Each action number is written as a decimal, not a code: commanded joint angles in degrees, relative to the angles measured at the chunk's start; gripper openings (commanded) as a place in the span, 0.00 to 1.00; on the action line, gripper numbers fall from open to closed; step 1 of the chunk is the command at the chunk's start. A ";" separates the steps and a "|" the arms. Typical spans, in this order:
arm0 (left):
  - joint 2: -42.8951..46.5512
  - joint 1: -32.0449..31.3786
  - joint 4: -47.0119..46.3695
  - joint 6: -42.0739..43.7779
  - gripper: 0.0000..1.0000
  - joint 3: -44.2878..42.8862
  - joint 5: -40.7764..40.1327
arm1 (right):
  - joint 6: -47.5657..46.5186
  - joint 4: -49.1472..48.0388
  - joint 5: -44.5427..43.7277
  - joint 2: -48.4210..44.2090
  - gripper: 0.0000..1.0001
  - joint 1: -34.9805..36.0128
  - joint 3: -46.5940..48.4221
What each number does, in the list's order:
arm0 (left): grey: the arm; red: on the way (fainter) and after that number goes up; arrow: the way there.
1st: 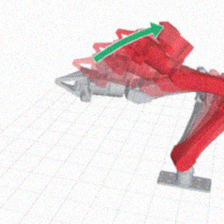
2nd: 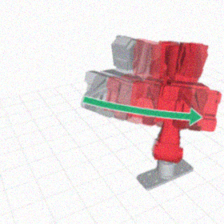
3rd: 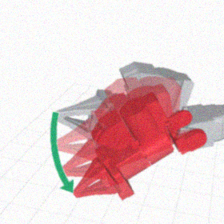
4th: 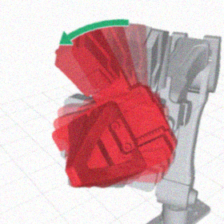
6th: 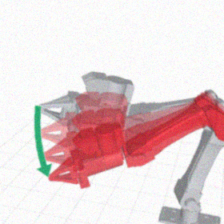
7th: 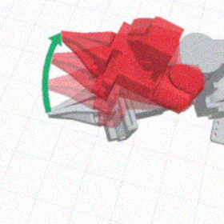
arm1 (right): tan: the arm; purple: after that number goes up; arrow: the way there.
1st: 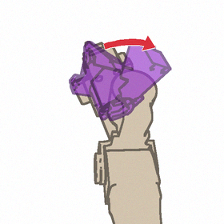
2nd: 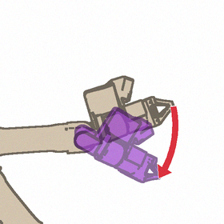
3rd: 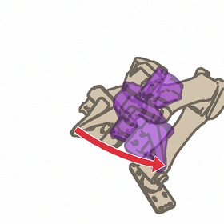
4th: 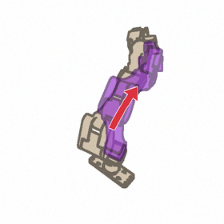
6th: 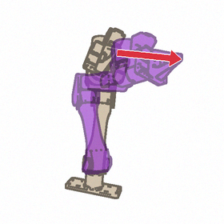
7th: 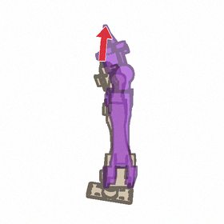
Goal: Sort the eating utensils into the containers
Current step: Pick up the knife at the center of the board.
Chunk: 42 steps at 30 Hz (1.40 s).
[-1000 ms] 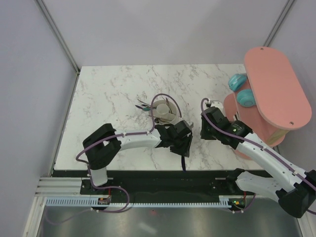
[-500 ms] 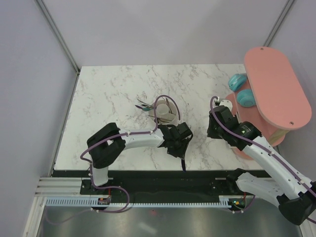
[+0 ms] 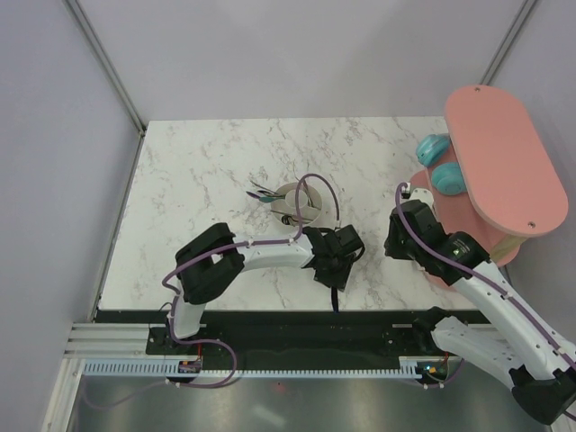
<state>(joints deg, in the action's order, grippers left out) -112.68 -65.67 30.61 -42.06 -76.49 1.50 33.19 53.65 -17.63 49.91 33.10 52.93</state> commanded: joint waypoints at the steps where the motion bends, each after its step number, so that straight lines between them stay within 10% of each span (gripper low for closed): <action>1: -4.91 -0.95 6.97 -2.85 0.48 -3.92 -3.51 | -0.49 1.72 0.05 -2.09 0.32 -0.23 0.16; 19: -15.01 -1.48 11.84 -5.40 0.21 -6.39 -2.12 | 1.17 3.57 -0.22 -7.28 0.33 -0.49 1.65; 31: -20.99 -1.57 15.18 -0.22 0.34 -11.40 -2.38 | 1.70 3.48 -1.18 -5.97 0.33 -0.49 2.01; 36: -23.45 -1.48 16.32 0.75 0.02 -13.07 -1.76 | 2.23 1.99 -1.01 -4.74 0.33 -0.49 2.09; 42: -23.37 -0.86 17.11 2.16 0.02 -13.78 -2.02 | 2.05 1.37 -1.09 -3.07 0.33 -0.49 2.71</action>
<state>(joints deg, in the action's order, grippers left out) -125.75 -65.87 51.20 -42.37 -95.04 0.58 34.76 56.45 -17.89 46.22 32.77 52.97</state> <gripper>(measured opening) 0.069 0.324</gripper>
